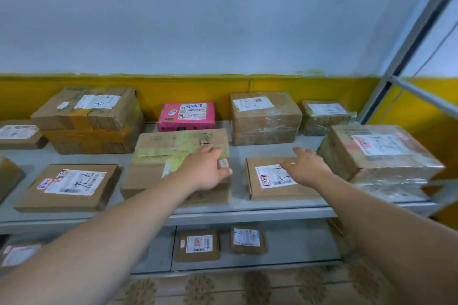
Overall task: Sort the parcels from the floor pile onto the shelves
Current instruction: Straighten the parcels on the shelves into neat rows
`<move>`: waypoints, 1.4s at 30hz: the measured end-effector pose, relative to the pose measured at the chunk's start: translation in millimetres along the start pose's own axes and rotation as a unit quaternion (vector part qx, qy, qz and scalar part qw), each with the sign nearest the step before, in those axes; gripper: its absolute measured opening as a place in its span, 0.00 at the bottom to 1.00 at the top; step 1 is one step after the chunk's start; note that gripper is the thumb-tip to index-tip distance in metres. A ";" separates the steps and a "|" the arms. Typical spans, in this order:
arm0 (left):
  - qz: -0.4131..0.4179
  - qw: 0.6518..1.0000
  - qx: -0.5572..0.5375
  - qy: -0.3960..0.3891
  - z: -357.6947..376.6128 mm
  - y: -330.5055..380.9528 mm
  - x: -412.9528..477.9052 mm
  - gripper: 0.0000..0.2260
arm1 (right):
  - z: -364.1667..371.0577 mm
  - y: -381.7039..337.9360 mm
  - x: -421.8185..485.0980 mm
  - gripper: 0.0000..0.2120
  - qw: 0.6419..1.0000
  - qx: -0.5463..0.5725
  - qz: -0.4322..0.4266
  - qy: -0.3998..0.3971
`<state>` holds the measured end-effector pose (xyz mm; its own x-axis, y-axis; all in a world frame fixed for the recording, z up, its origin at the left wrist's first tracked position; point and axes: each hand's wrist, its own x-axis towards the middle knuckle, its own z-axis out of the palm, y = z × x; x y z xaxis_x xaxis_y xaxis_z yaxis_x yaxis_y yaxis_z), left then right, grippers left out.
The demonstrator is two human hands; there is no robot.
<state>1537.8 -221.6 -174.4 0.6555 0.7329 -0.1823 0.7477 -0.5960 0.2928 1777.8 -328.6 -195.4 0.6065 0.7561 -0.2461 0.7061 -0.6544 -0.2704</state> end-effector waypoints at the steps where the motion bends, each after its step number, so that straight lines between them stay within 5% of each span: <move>1: -0.014 1.000 0.000 0.000 7.9 10.1 8.5 0.32 | 4.8 11.2 6.7 0.33 1.000 -0.012 -0.007 -0.014; 6: -0.113 0.993 0.006 -0.016 45.4 30.8 32.7 0.35 | 39.1 56.6 29.8 0.41 0.990 -0.069 -0.048 -0.109; 11: -0.127 0.990 0.061 -0.025 60.3 27.0 29.3 0.33 | 61.9 78.7 51.8 0.44 0.980 -0.082 -0.102 -0.150; 18: -0.139 0.989 0.038 -0.005 49.3 30.9 36.5 0.34 | 52.7 68.7 55.6 0.41 0.982 -0.075 -0.105 -0.140; 29: -0.169 0.984 0.048 0.041 4.6 31.1 107.7 0.26 | -53.8 13.7 145.3 0.40 0.992 -0.022 -0.124 0.025; 36: -0.143 0.987 -0.008 0.068 5.0 36.9 198.4 0.35 | -57.7 2.5 220.5 0.39 0.989 -0.030 -0.143 -0.023; 42: -0.151 0.985 -0.007 0.080 14.0 24.7 227.7 0.32 | -48.6 7.7 242.7 0.39 0.978 0.002 -0.204 -0.049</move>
<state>1707.0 -74.1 -221.8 0.3768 0.9193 -0.1133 0.9043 -0.3385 0.2602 1948.2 -149.6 -212.0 0.2375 0.9496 -0.2046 0.8801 -0.2995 -0.3684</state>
